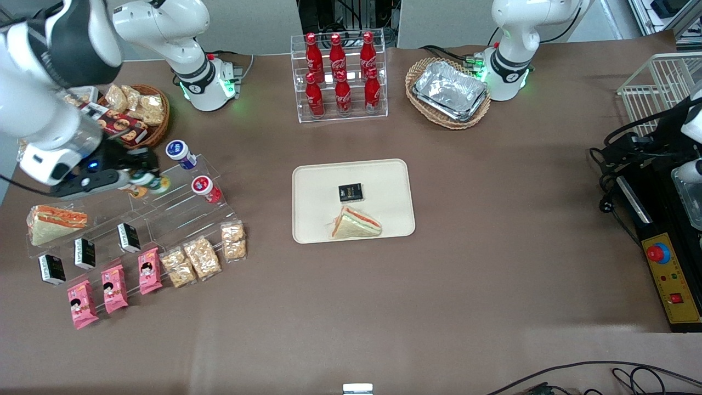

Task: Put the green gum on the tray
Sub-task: 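Carry the held bottle over to the cream tray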

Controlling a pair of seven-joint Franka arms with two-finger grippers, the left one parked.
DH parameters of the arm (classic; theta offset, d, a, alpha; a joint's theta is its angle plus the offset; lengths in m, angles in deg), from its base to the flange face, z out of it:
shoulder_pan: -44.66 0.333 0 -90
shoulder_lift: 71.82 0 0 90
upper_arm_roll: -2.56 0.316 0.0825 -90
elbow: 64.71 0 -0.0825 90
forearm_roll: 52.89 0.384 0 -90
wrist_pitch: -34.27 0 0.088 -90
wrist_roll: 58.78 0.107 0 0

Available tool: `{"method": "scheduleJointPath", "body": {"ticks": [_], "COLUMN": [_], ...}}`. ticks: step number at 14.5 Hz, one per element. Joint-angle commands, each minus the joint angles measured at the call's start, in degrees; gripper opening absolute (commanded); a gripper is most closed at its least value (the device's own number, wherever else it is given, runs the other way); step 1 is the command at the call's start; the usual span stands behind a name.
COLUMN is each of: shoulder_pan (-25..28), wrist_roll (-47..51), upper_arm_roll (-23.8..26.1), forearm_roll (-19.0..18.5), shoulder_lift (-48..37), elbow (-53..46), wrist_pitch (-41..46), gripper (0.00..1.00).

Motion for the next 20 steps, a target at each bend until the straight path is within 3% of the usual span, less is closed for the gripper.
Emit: {"method": "scheduleJointPath", "body": {"ticks": [1,5,8,10,14,19,20], "shoulder_pan": [9.0,21.4,27.1,29.1,31.2,32.2,32.2], "wrist_roll": [17.4,32.2,37.6,37.7,37.8,37.7,37.7], "upper_arm_roll": [2.8,2.8,2.8,2.8,2.9,3.0,3.0], "forearm_roll": [1.5,2.3,2.3,2.3,2.3,2.6,2.6], "shoulder_lift": [2.7,10.2,17.2,20.3,24.1,26.1,26.1], "elbow": [-2.4,-2.0,2.5,6.8,11.2,13.8,13.8], "wrist_pitch": [0.8,-8.6,-21.7,-30.5,-38.1,-39.5,-39.5], "gripper": [0.39,0.39,0.39,0.39,0.39,0.42,0.49]}}
